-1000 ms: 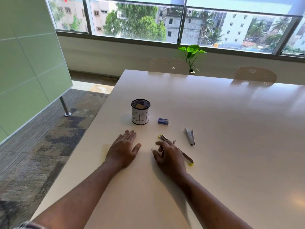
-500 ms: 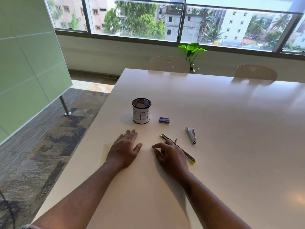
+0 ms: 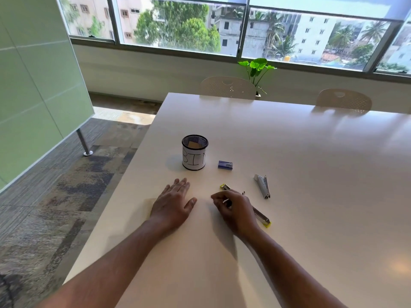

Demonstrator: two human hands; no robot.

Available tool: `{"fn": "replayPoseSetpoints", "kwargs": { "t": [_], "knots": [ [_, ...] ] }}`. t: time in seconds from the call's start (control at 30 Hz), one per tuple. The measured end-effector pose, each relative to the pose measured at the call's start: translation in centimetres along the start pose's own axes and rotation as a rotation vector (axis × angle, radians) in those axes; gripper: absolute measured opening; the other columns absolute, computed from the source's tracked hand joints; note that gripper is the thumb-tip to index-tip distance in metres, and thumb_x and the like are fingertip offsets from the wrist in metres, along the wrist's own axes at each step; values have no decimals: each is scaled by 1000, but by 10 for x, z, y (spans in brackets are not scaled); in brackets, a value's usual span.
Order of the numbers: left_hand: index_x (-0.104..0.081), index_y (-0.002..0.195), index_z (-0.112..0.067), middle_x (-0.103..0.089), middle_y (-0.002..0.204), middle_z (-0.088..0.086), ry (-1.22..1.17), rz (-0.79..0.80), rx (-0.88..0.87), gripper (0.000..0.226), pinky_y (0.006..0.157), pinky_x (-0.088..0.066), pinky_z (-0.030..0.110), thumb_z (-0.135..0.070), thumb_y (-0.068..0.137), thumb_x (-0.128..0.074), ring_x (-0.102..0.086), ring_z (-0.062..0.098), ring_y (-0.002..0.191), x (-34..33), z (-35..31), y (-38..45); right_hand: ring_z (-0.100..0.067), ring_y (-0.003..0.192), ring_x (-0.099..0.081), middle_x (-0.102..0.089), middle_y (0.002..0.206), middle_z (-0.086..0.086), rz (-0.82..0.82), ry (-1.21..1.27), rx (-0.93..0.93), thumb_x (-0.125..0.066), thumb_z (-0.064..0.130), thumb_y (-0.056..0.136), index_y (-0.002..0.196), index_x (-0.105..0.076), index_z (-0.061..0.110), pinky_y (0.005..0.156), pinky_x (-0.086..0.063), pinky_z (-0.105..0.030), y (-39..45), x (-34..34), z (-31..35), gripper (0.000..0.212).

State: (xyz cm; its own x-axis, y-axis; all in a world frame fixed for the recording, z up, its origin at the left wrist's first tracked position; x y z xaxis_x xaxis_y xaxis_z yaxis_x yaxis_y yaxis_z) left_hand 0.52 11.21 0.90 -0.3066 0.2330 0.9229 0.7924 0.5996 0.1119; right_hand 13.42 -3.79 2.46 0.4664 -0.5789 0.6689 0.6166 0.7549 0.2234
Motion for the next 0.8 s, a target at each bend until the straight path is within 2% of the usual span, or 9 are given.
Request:
{"fn": "replayPoseSetpoints", "kwargs": {
  "t": [0.1,0.3,0.43,0.6,0.8],
  "knots": [
    [-28,162,-18,-20,172,-2,12,-3,-7,69,129,-7,32,-50,104,-47,-12,13,159,4,2,8,-9,80,-68,-75,96,11,-7,64,2,-73,21,94,103,-80,27,78,-58,-35,15,-3,13,13],
    [-20,164,-20,-13,173,-4,10,18,-21,72,130,-8,33,-54,104,-41,-7,11,160,3,10,21,1,72,-65,-73,89,16,-167,32,40,-74,27,92,100,-81,27,67,-51,-20,69,12,50,10],
    [-18,164,-23,-11,173,-7,6,2,-22,73,129,-3,30,-56,103,-37,-5,9,160,-1,13,20,-4,69,-63,-72,93,10,-252,-53,51,-71,33,93,99,-80,26,69,-50,-27,113,22,71,13],
    [-19,164,-23,-10,173,-7,-2,-14,-30,73,129,-3,29,-58,102,-35,-5,8,159,-1,14,21,-23,87,-68,-70,99,5,-196,-196,86,-68,34,95,103,-80,25,71,-47,-30,152,10,83,17],
    [-20,164,-24,-10,173,-9,-3,-31,-32,73,124,3,25,-58,102,-35,-4,7,159,-2,17,22,-27,95,-67,-68,102,1,-207,-271,121,-66,30,97,109,-81,25,75,-51,-33,165,6,89,20]
  ]
}}
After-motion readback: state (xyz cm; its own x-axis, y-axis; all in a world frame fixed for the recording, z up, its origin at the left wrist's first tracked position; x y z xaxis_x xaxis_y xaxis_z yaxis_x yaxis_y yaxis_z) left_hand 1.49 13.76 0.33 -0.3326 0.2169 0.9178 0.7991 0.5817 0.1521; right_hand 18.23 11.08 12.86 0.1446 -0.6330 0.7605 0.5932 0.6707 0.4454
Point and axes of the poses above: each hand's wrist, its own y-axis towards the middle knuckle, its own x-axis out of the back of the hand, z = x × y, the point moved 8 cm from there along y, towards the middle knuckle
